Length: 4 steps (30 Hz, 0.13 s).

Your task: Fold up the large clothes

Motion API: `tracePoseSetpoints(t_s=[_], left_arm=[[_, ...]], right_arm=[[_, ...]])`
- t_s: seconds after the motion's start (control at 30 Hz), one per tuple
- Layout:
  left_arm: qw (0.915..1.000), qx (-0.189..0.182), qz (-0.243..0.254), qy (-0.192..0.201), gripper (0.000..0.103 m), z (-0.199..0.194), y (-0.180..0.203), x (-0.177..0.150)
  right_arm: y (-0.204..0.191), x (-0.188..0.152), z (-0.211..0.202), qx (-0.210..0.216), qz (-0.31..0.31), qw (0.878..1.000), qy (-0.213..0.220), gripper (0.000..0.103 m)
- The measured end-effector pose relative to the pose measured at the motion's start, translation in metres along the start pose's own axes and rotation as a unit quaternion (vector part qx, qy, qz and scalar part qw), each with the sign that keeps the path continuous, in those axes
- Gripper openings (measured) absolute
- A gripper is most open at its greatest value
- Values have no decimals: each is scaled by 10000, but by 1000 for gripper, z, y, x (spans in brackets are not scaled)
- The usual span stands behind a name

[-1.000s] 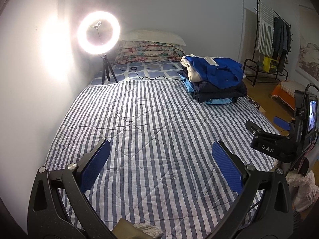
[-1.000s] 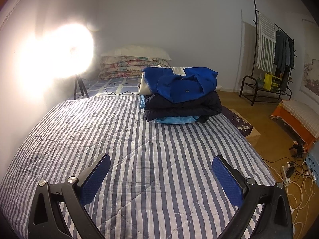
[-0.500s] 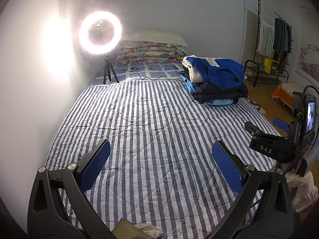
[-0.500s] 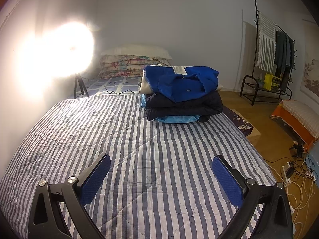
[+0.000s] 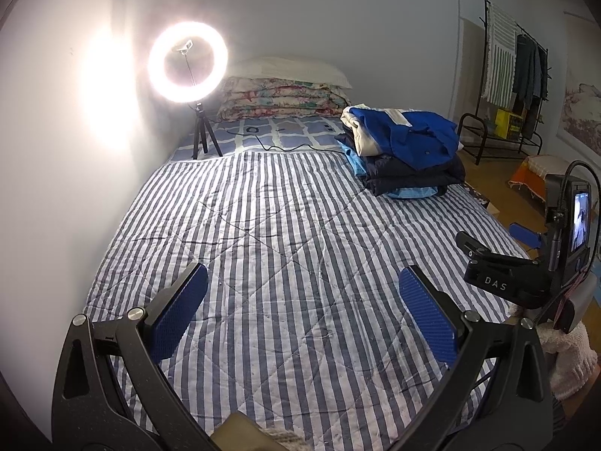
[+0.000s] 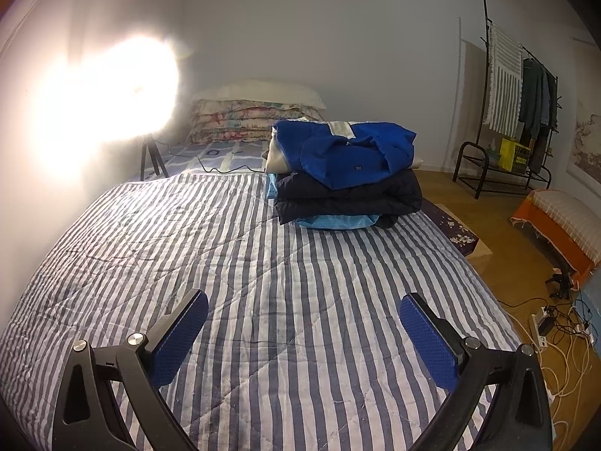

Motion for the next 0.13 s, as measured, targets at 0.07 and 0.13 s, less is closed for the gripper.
tracePoseSetpoints(t_s=[0.07, 0.13], left_arm=[[10000, 64, -33, 59, 103, -2, -1, 1], [9999, 85, -72, 51, 103, -2, -3, 2]], right_arm=[[0, 0, 0, 4, -11, 10000, 1, 103], [-1, 0, 0, 5, -21, 10000, 3, 103]])
Point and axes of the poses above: each gripper's, at about its wrist camera, not at the fingertips, and z roughly the way its jaws point, y to its right, x to its top, the point moved 2 cm from there along z, roughly the way its jaws point, and after that the axes turned 6 degrees about -y, right-handed, at the moved point
